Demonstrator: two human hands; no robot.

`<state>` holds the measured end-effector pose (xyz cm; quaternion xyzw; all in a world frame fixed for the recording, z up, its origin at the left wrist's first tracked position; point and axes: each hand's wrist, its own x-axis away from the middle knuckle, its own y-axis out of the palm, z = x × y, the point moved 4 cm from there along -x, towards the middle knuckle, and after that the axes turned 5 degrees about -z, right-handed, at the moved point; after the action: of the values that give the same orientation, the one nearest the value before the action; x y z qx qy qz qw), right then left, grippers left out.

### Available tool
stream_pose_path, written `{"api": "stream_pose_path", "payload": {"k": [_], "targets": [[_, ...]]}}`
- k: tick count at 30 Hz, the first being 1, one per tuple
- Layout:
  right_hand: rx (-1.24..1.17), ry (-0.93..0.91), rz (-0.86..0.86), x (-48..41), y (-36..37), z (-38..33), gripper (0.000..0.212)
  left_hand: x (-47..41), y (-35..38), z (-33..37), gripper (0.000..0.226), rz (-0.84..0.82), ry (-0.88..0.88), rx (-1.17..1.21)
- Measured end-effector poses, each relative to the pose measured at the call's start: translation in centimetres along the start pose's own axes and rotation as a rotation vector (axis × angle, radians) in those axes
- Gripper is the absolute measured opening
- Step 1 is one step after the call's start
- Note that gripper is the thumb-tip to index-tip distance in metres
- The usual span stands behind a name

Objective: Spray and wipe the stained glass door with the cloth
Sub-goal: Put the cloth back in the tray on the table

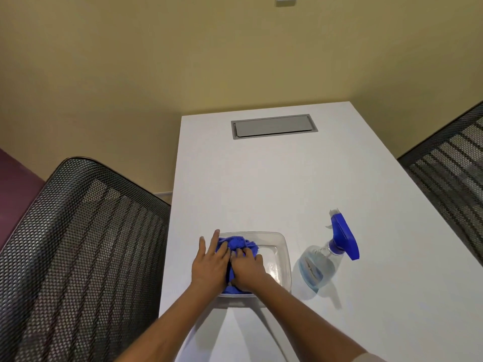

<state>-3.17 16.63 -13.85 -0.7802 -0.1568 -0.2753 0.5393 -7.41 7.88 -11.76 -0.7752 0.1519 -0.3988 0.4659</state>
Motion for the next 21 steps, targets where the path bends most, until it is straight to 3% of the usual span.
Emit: {"api": "stream_pose_path", "payload": {"k": [6,9,11,13,16,21], "targets": [[0.024,0.027,-0.135,0.5,-0.1,-0.7,0.087,0.0,0.3,-0.1,0.075,-0.018,0.022,0.032],[-0.001,0.028,-0.100,1.1,-0.5,-0.7,0.076,0.5,-0.2,-0.2,0.055,0.027,0.019,0.186],[-0.055,0.032,0.040,1.8,-0.8,-0.4,0.058,1.2,-0.6,-0.3,0.037,0.156,-0.008,0.332],[-0.107,0.048,0.243,3.2,-1.6,0.0,0.042,2.0,-0.9,-0.5,0.036,0.286,-0.045,0.417],[-0.169,0.073,0.435,5.8,-2.4,0.9,0.036,2.5,-1.0,-0.6,0.066,0.362,-0.077,0.491],[-0.359,0.202,0.823,11.0,-2.3,3.2,0.026,2.1,-0.8,-0.2,0.089,0.273,-0.064,0.502]]}}
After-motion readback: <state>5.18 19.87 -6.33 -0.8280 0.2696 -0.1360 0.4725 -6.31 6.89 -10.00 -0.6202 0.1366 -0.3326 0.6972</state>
